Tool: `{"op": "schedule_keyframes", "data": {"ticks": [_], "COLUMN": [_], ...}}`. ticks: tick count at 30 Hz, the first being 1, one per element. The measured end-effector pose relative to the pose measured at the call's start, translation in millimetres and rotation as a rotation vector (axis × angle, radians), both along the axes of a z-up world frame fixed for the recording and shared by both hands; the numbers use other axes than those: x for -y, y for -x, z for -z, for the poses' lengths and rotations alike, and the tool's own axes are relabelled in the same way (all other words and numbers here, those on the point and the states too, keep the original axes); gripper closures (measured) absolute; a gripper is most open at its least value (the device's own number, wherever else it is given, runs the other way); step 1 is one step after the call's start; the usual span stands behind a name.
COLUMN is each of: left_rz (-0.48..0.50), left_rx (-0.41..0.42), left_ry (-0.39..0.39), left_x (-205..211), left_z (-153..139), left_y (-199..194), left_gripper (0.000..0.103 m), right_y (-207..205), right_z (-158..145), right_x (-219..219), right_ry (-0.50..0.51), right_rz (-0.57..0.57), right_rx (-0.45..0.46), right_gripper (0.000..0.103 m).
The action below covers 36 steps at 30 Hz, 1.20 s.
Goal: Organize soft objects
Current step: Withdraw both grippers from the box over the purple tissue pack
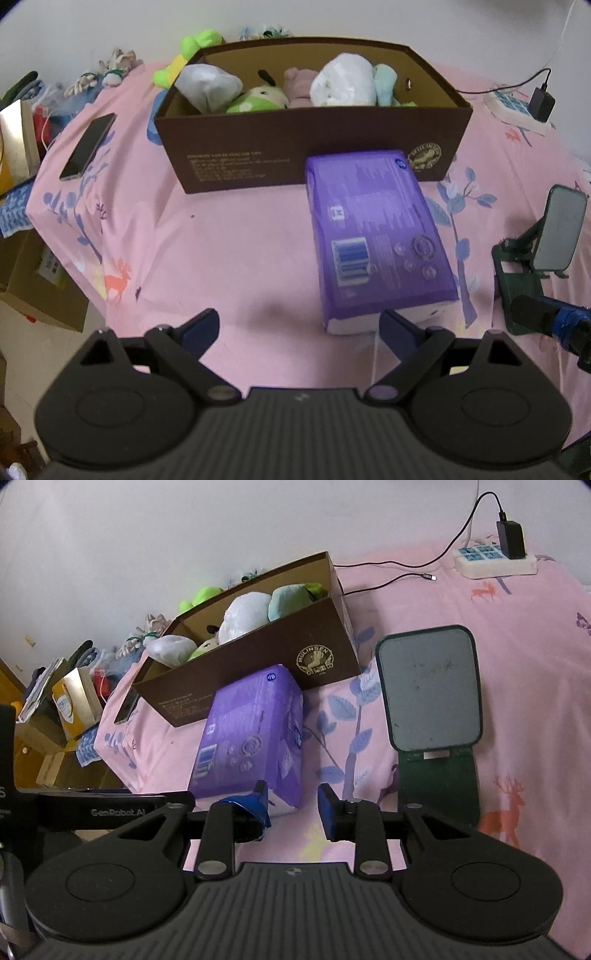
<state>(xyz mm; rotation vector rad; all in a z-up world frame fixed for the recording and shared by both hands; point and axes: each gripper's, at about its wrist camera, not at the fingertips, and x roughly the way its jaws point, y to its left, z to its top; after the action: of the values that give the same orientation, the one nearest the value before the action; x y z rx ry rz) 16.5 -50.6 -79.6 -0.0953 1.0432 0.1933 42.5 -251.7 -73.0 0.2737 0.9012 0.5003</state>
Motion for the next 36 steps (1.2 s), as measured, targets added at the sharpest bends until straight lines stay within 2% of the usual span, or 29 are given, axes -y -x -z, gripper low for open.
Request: {"op": "schedule_keyframes", "data": {"ticks": [5, 12, 22, 31, 36], "left_rz": [0.005, 0.088, 0.155, 0.18, 0.171], "left_rx": [-0.022, -0.064, -0.121, -0.114, -0.095], "left_ry": [-0.009, -0.025, -0.013, -0.033, -0.047], "left_x": [10, 38, 64, 74, 68], "left_z": [2, 9, 17, 12, 4], "left_y": [1, 1, -5, -4, -3], "left_gripper": [0.011, 0.011, 0.011, 0.011, 0.011], "right_y": [0, 1, 4, 8, 10], "right_z": [4, 13, 19, 12, -3], "right_x": [6, 16, 38, 45, 45], "right_ry": [0.025, 0.079, 0.116, 0.14, 0.134], "right_rz": [-0.015, -0.024, 0.03, 0.059, 0.05], "right_rx": [-0.017, -0.07, -0.129, -0.124, -0.092], "right_gripper": [0.091, 0.091, 0.09, 0.089, 0.089]}}
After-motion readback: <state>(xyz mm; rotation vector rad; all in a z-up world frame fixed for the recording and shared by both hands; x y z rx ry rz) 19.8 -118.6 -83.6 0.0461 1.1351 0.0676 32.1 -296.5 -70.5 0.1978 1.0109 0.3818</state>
